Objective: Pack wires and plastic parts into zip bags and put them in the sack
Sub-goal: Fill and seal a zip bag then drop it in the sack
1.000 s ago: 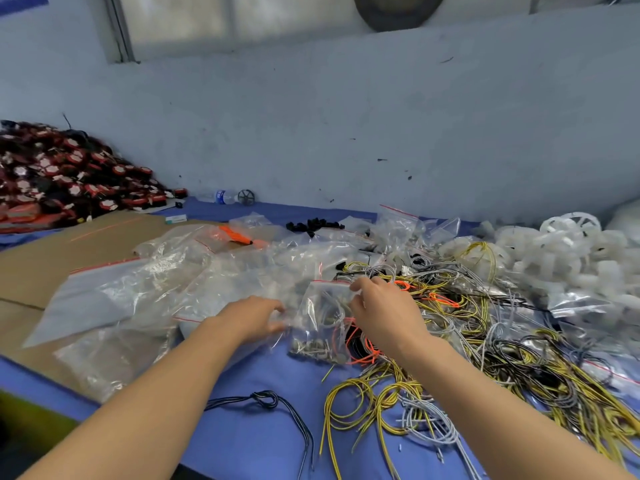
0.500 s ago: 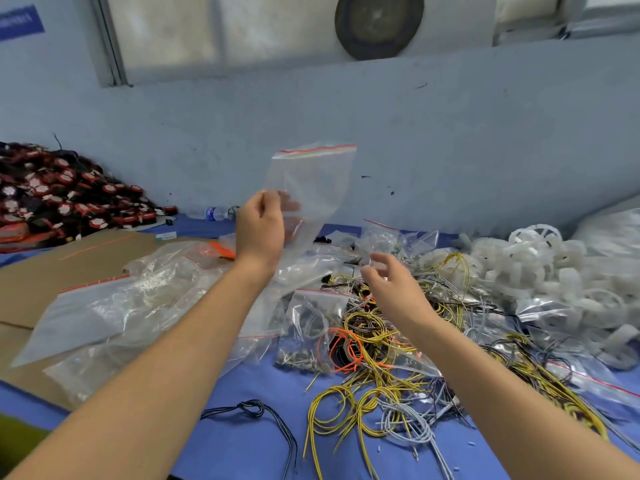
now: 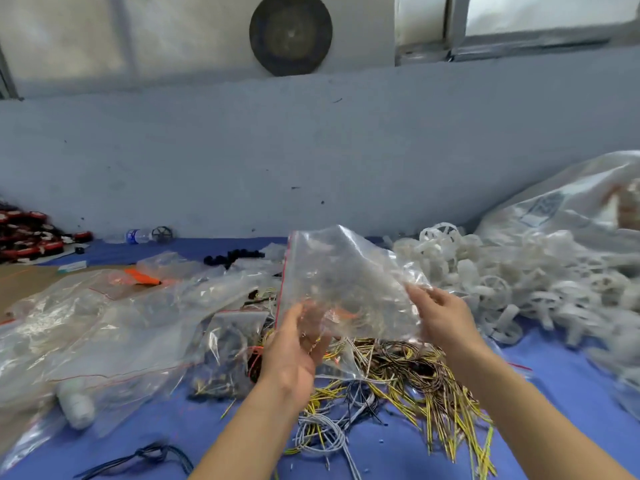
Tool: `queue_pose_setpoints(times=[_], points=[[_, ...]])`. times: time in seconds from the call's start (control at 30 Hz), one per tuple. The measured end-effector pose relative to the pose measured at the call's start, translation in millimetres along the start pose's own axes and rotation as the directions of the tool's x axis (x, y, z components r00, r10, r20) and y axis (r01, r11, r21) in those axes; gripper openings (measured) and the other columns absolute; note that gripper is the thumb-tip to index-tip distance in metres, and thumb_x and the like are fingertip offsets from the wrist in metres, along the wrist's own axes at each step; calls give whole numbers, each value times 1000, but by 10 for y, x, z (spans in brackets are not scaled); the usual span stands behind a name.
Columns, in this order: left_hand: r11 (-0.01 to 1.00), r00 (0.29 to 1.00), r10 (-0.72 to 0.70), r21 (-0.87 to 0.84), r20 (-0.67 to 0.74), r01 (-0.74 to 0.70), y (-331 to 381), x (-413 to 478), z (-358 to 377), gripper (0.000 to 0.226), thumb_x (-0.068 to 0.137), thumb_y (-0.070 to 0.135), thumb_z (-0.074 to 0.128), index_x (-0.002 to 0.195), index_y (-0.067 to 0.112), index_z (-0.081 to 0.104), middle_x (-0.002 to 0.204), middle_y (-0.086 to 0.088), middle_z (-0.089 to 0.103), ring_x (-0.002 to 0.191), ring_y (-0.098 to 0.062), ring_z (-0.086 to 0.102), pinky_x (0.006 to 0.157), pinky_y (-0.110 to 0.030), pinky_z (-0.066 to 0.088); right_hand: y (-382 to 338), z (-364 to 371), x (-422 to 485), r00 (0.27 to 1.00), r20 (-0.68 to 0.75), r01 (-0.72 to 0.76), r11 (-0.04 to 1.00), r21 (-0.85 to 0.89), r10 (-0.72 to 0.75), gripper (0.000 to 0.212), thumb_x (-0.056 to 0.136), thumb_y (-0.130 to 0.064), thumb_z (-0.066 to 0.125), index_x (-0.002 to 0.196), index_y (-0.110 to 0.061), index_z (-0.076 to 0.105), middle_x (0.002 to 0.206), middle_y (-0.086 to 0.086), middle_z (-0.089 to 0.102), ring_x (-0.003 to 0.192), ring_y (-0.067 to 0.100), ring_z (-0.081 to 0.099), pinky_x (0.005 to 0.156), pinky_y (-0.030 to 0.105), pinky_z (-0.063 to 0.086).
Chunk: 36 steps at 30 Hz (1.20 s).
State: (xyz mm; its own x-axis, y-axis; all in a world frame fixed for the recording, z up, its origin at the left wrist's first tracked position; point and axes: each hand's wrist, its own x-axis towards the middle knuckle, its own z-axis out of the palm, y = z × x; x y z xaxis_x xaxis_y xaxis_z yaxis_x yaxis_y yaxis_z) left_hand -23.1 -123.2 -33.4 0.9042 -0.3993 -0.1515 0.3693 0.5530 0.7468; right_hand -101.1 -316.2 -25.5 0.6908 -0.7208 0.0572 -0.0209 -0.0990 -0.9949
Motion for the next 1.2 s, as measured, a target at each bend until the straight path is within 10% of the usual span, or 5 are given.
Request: queue_pose_setpoints(times=[0.33, 0.47, 0.67, 0.9, 1.2], points=[[429, 929, -301, 901, 215, -69, -655, 104, -173, 39, 99, 41, 49, 78, 10, 60, 64, -4, 69, 42, -15, 58, 40, -24, 43, 760, -909, 123, 920, -302, -56, 679, -732, -250, 50, 90, -23, 59, 138, -11, 46, 125, 19, 49, 113, 40, 50, 91, 50, 42], [-55, 910, 65, 912, 410, -407, -456, 209, -147, 47, 97, 51, 40, 75, 17, 63, 61, 3, 66, 45, -8, 53, 53, -33, 44, 599, -454, -32, 879, -60, 244, 554, -796, -474, 35, 89, -17, 60, 124, -17, 58, 108, 7, 55, 98, 31, 54, 83, 47, 45], [-410, 835, 333, 865, 439, -291, -32, 515, -508, 22, 100, 43, 40, 94, 32, 58, 89, 15, 61, 85, -8, 55, 72, -33, 48, 720, 94, -295, 911, 293, 405, 487, -774, -292, 45, 92, -53, 45, 132, -32, 47, 113, -10, 48, 105, 15, 52, 88, 33, 44], [-656, 856, 186, 710, 482, -257, 2, 572, -846, 39, 91, 45, 56, 128, 32, 50, 117, 10, 54, 112, -16, 51, 92, -34, 43, 813, 226, -370, 901, 300, 414, 413, -811, -312, 54, 90, -59, 36, 131, -29, 51, 118, -7, 53, 108, 17, 53, 88, 34, 45], [-668, 614, 376, 662, 694, -340, 107, 496, -782, 14, 85, 24, 74, 90, 18, 63, 81, 5, 63, 75, -20, 60, 69, -36, 46, 602, 323, -419, 812, 142, 457, 465, -758, -566, 43, 92, -40, 40, 127, -22, 57, 119, -1, 56, 108, 23, 54, 89, 39, 43]])
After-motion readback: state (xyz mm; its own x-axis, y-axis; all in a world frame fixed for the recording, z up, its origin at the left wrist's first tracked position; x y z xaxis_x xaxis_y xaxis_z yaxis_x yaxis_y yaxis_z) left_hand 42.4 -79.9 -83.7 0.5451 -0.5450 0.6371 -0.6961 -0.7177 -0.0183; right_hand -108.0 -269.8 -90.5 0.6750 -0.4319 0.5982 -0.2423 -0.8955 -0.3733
